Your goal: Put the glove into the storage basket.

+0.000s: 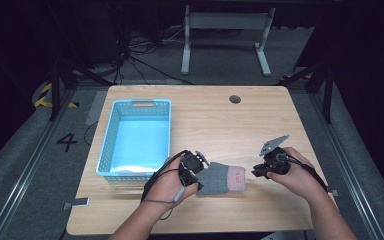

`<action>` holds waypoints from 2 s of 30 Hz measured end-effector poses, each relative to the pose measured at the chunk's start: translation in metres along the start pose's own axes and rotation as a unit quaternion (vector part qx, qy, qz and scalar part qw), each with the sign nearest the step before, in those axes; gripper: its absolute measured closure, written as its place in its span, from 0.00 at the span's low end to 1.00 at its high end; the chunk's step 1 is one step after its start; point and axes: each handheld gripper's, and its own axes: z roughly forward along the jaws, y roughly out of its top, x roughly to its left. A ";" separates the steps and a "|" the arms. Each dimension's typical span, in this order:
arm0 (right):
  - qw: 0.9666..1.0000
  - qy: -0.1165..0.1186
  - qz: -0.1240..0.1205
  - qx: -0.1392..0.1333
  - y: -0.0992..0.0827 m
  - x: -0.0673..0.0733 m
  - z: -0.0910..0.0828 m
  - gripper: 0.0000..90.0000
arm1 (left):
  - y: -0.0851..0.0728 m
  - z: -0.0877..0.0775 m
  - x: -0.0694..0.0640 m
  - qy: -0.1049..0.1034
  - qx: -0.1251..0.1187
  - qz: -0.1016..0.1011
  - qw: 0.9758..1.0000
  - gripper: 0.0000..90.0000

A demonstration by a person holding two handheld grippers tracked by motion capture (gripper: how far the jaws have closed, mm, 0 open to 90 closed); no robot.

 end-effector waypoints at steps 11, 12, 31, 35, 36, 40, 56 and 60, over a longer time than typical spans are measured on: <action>1.000 -0.002 0.017 -0.008 -0.008 -0.003 -0.010 0.83 | 0.013 -0.006 -0.002 -0.009 -0.022 0.013 1.000 0.69; 1.000 -0.003 0.019 -0.008 -0.009 -0.003 -0.011 0.83 | 0.015 -0.006 -0.003 -0.011 -0.023 0.011 1.000 0.68; 0.999 -0.010 0.043 -0.015 -0.028 -0.002 -0.022 0.80 | 0.047 0.029 0.002 -0.016 -0.025 0.037 0.999 0.51; 0.999 -0.005 0.040 -0.015 -0.027 -0.002 -0.021 0.78 | 0.049 0.039 0.004 0.000 -0.026 0.044 0.999 0.48; 0.999 -0.005 0.039 -0.015 -0.027 -0.002 -0.020 0.78 | 0.050 0.042 0.005 0.000 -0.031 0.042 0.999 0.47; 0.999 -0.001 0.039 -0.016 -0.026 -0.001 -0.020 0.77 | 0.051 0.051 0.008 -0.005 -0.019 0.040 0.999 0.48; 0.999 0.018 0.043 -0.024 -0.025 0.001 -0.019 0.72 | 0.055 0.072 0.004 0.032 0.019 0.037 0.999 0.17; 0.998 0.024 0.041 -0.026 -0.024 0.002 -0.018 0.71 | 0.055 0.074 0.007 0.024 0.020 0.038 0.999 0.16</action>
